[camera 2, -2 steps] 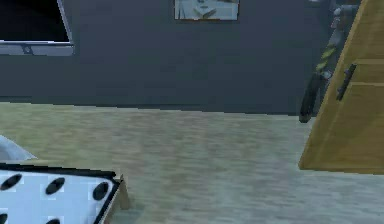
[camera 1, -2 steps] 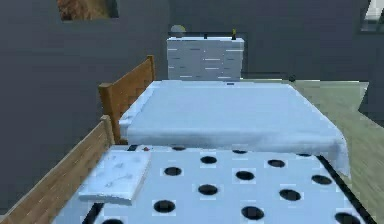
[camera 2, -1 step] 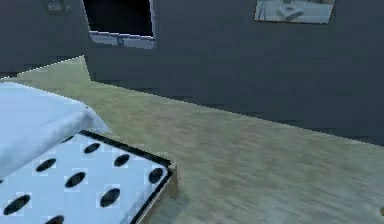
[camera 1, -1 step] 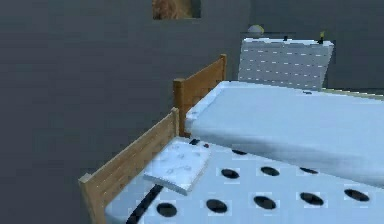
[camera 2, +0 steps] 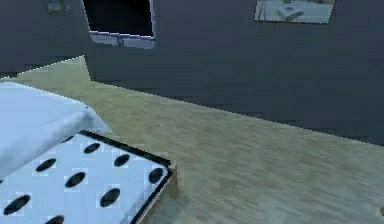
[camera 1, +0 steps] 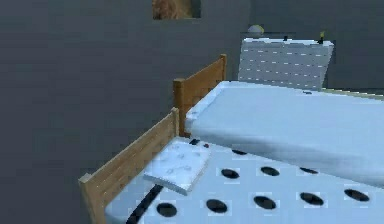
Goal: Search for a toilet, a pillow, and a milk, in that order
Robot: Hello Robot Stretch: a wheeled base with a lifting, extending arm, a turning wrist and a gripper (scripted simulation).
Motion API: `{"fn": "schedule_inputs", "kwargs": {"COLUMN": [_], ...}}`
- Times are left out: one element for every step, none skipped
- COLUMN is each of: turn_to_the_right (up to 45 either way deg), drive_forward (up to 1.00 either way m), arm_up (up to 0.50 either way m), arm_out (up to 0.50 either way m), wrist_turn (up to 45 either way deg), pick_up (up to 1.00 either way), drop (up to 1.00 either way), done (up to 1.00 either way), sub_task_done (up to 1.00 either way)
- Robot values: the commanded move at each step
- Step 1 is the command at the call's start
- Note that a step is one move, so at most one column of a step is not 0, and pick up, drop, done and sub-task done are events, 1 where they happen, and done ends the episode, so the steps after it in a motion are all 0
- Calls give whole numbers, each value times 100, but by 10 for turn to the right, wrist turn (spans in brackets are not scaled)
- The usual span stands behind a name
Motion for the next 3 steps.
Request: {"fn": "schedule_inputs", "kwargs": {"turn_to_the_right": [450,450,450], "drive_forward": [0,0,0], "arm_up": [0,0,0], "arm_out": [0,0,0], "wrist_turn": [0,0,0], "pick_up": [0,0,0], "drop": [0,0,0], "done": [0,0,0], "sub_task_done": [0,0,0]}}
